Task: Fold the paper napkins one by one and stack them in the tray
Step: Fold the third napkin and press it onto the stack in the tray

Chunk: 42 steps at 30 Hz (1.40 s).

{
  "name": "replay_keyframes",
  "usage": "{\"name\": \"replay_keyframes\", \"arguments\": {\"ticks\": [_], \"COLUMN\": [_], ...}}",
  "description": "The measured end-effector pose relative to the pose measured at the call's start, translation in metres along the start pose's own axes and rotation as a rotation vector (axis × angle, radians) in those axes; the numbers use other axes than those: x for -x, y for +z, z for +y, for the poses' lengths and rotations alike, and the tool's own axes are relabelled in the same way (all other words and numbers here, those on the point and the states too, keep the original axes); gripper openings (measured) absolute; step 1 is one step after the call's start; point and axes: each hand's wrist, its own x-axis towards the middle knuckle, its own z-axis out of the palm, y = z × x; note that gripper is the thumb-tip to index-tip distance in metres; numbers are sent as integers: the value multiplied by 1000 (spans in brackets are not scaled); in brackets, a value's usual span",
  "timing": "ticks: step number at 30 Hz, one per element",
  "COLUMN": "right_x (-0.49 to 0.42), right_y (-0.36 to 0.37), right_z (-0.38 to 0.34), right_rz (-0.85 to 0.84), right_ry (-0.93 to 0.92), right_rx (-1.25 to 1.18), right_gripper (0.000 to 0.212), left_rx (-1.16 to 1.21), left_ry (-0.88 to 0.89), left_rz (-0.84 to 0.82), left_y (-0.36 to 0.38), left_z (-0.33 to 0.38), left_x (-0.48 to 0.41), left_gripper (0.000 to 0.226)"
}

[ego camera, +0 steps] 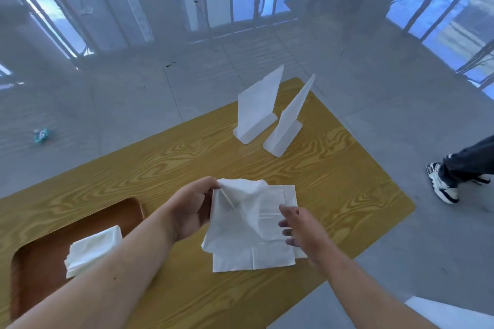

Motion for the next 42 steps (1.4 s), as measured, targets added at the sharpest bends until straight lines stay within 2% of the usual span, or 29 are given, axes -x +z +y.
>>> {"name": "replay_keyframes", "arguments": {"ticks": [2,5,8,9,11,13,14,16,20,22,27,31,33,35,38,40,42], "right_x": [0,5,10,13,18,21,22,23,23,22,21,22,23,22,23,26,29], "right_y": [15,54,93,105,128,145,153,168,188,195,207,211,212,212,210,208,207], "right_z": [-10,-25,-46,-55,-75,-92,-100,-115,-133,-137,-143,-146,-147,-148,-149,-150,-149], "right_rz": [-148,-335,-488,-533,-571,-539,-516,-441,-341,-307,-284,-284,-288,-309,-299,-233,-175], "right_ry": [33,51,54,30,-34,-73,-88,-125,-245,-285,-364,-386,-404,-413,-412,-462,-537], "right_rx": [-70,-159,-287,-315,-352,-382,-389,-357,-177,-58,212,278,305,322,372,493,644], "right_gripper": [78,67,71,68,48,27,28,38,80,94,96,95,90,80,54,30,16], "left_rx": [130,267,330,343,355,329,295,186,-15,-105,-236,-243,-234,-285,-406,-523,-619], "left_ry": [40,120,174,191,222,275,304,343,375,392,409,363,327,301,307,328,355], "left_rz": [13,58,100,122,177,228,274,379,482,504,526,483,478,504,562,619,690], "left_y": [-12,-35,-60,-70,-92,-113,-124,-145,-174,-186,-206,-214,-214,-214,-210,-206,-204], "left_z": [10,21,26,26,24,21,19,14,5,0,-12,-17,-18,-18,-19,-17,-16], "left_x": [13,33,53,60,74,87,94,105,121,126,132,129,128,127,125,125,124], "left_gripper": [23,19,20,24,31,23,17,20,56,64,64,71,75,66,43,23,11]}}
